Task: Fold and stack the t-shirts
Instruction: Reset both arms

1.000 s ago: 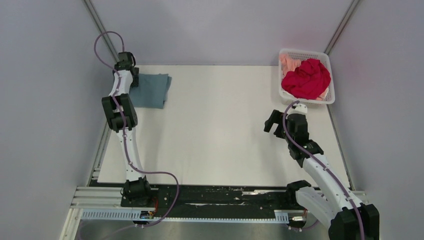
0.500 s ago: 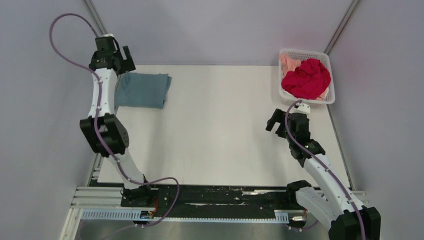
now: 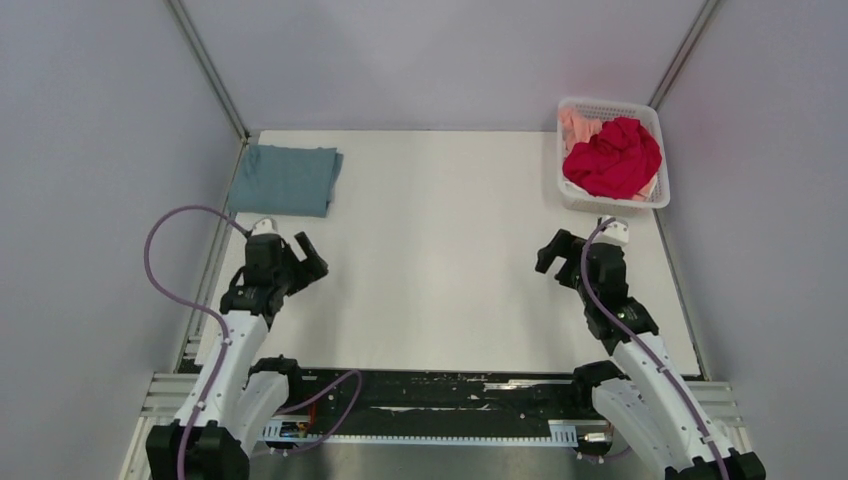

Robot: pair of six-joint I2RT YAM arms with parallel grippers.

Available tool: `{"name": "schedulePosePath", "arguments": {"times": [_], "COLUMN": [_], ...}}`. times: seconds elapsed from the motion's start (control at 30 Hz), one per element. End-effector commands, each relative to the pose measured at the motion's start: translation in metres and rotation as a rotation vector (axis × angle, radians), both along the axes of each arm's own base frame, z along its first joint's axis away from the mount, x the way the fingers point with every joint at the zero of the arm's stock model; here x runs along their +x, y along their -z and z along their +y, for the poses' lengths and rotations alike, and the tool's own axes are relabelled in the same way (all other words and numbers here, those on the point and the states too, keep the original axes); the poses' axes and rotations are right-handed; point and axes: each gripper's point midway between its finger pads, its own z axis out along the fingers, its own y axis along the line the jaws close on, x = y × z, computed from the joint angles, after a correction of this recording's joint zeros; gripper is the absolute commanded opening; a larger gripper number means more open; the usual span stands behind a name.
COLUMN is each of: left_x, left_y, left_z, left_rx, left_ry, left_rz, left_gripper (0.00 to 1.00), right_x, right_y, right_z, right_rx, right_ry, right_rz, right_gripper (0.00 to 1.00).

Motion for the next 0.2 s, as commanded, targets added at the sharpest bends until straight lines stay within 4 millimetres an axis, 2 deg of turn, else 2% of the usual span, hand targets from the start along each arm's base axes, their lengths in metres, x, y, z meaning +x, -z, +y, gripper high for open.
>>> {"name": "schedulePosePath", "arguments": {"times": [0.0, 0.17], "left_x": [0.0002, 0.0020], "left_y": [-0.0176, -0.0256], "left_z": [0.0139, 0.0142], "left_rx": [0.003, 0.018], "left_ry": [-0.119, -0.103], "left_rz": [-0.149, -0.181], "left_gripper": [1.00, 1.00], "right_x": [0.0003, 0.0015], "right_y": [0.0014, -0.0012], "right_z": [-0.0070, -0.0149], "right_rx": [0.031, 0.010], "right_ry": [0.074, 0.111], "right_rz": [-0.020, -0.032], "right_gripper": [1.00, 1.00]}}
